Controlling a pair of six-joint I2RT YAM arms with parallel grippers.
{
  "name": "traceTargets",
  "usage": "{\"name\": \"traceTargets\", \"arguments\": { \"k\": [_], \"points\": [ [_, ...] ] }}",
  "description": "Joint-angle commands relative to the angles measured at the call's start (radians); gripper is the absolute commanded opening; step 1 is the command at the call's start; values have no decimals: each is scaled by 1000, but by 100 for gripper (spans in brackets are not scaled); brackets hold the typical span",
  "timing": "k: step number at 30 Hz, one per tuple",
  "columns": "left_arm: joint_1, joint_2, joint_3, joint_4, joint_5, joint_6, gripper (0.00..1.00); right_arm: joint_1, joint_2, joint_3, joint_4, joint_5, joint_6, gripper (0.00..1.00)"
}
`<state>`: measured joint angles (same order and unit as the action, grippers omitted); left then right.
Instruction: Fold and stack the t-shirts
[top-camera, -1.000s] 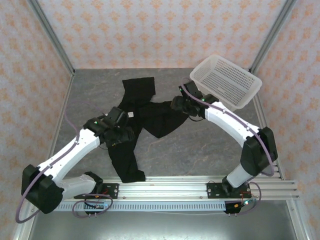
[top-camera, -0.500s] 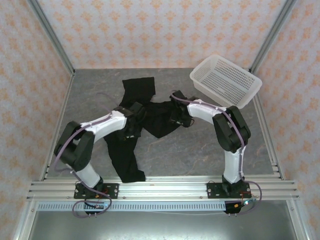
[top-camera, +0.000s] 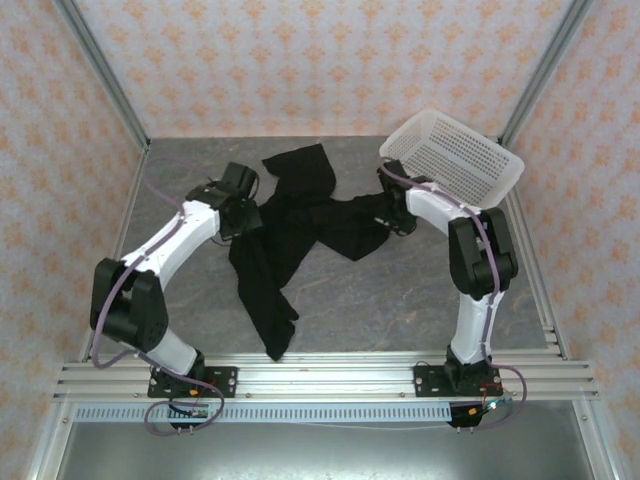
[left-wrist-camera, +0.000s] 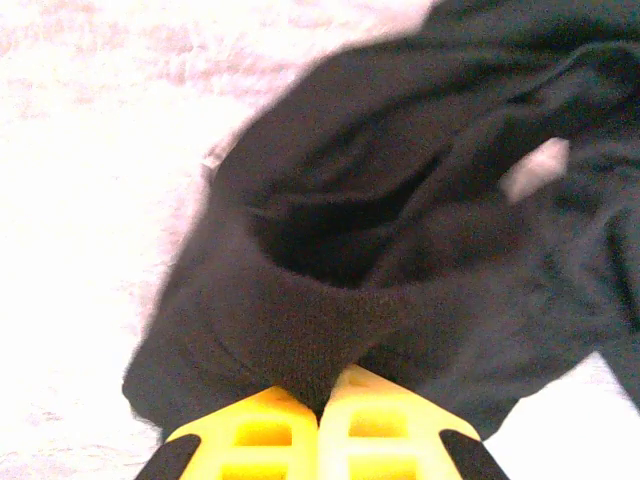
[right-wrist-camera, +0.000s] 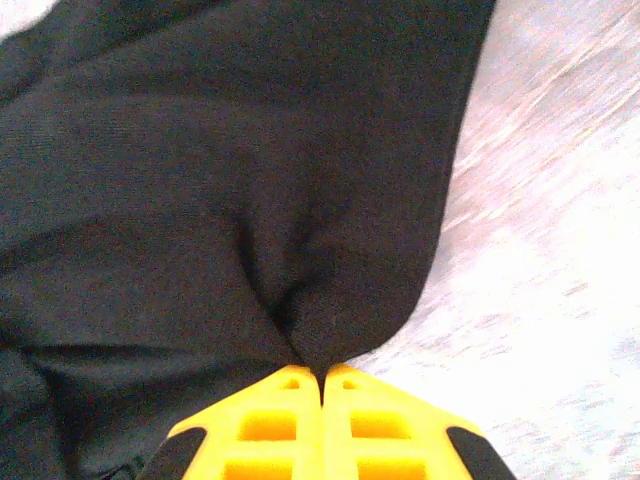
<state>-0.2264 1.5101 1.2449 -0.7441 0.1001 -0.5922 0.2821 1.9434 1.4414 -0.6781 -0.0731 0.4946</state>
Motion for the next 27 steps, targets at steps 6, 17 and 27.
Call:
{"name": "traceTargets", "arguments": {
  "k": [6, 17, 27],
  "points": [
    [323, 6, 24, -48, 63, 86, 0, 1, -6, 85, -112, 70, -100, 0],
    [394, 164, 180, -213, -251, 97, 68, 1, -35, 58, -149, 92, -105, 9],
    [154, -206, -332, -236, 28, -33, 70, 68, -237, -88, -126, -16, 10, 48]
  ]
}}
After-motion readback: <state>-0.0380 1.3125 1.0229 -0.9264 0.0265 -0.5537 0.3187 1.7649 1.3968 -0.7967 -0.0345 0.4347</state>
